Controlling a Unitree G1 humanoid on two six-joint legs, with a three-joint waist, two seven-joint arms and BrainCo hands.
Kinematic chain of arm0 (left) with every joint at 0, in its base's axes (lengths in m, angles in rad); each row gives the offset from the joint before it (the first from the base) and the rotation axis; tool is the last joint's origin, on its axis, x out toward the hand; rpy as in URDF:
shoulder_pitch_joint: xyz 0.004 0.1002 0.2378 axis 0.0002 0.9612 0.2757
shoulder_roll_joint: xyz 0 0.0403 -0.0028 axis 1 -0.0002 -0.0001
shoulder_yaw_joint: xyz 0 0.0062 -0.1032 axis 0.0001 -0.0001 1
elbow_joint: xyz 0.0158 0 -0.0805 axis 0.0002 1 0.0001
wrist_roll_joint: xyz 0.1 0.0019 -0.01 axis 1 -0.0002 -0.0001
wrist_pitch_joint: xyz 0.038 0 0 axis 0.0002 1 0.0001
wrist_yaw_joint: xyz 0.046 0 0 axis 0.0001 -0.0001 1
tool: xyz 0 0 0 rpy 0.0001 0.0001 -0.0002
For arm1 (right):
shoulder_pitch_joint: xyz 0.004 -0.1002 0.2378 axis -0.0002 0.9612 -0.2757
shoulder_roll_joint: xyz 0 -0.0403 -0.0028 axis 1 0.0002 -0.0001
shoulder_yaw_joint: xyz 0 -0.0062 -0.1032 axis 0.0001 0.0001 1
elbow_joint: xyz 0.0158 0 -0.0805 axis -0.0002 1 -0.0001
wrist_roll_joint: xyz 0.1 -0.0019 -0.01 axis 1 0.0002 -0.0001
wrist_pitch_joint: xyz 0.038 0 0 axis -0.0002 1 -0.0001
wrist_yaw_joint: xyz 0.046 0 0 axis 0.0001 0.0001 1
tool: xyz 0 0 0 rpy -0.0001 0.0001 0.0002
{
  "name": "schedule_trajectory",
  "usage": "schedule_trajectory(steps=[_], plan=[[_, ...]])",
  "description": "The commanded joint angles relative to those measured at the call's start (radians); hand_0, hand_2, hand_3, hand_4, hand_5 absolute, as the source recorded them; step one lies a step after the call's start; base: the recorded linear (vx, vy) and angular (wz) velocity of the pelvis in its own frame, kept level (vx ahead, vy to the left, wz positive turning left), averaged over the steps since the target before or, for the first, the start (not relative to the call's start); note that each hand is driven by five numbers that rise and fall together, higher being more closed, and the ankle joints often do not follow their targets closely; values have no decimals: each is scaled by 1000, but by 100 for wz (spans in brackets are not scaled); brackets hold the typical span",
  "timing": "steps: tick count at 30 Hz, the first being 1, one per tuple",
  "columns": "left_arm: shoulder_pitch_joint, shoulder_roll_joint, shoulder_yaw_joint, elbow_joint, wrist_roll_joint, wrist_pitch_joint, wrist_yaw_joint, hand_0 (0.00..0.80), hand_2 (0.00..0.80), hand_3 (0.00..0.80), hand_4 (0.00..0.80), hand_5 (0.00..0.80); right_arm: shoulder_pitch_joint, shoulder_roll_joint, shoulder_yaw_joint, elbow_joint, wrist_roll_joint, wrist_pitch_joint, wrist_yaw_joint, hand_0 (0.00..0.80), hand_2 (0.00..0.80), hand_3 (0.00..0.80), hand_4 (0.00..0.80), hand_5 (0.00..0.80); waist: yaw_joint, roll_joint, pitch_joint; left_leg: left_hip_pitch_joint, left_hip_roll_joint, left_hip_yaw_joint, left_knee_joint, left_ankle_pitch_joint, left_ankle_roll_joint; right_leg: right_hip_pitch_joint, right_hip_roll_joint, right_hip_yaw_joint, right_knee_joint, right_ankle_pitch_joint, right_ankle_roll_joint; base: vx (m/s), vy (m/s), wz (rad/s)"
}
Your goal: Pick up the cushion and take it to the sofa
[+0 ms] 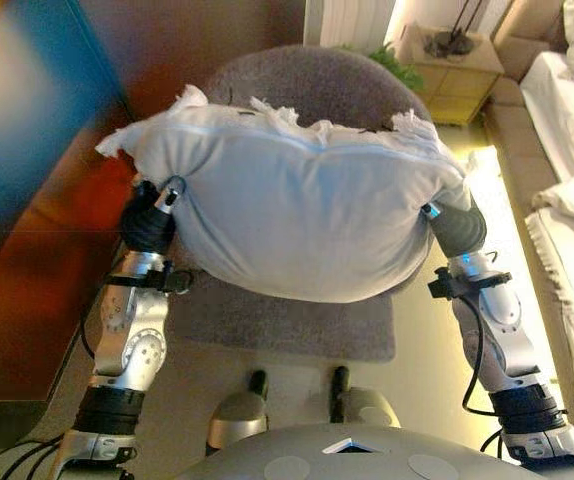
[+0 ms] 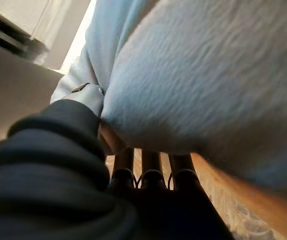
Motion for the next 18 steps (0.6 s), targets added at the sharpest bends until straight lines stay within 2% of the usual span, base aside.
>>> schedule_trajectory(steps=[1, 10, 18], plan=[[-104, -3, -81, -52, 82, -22, 13, 800, 800, 800, 800, 800, -131, 11, 48, -54, 8, -34, -21, 800, 800, 800, 800, 800, 7, -8, -91, -11, -33, 47, -20, -12, 31, 25, -8, -16, -1, -38, 43, 146, -67, -5], [-311, -87, -182, 227, 131, 31, 123, 800, 800, 800, 800, 800, -346, 67, 134, 253, -23, 35, -79, 800, 800, 800, 800, 800, -4, 2, -141, 5, -15, 81, -36, -26, 20, 52, -6, -11, -45, -43, 33, 129, -47, -8], [-420, -155, -225, 481, 174, 38, 174, 800, 800, 800, 800, 800, -427, 105, 164, 461, -12, 105, -105, 800, 800, 800, 800, 800, -18, 6, -155, 9, -2, 109, -36, -34, 12, 49, -8, -11, -45, -48, 39, 120, -4, 0]])
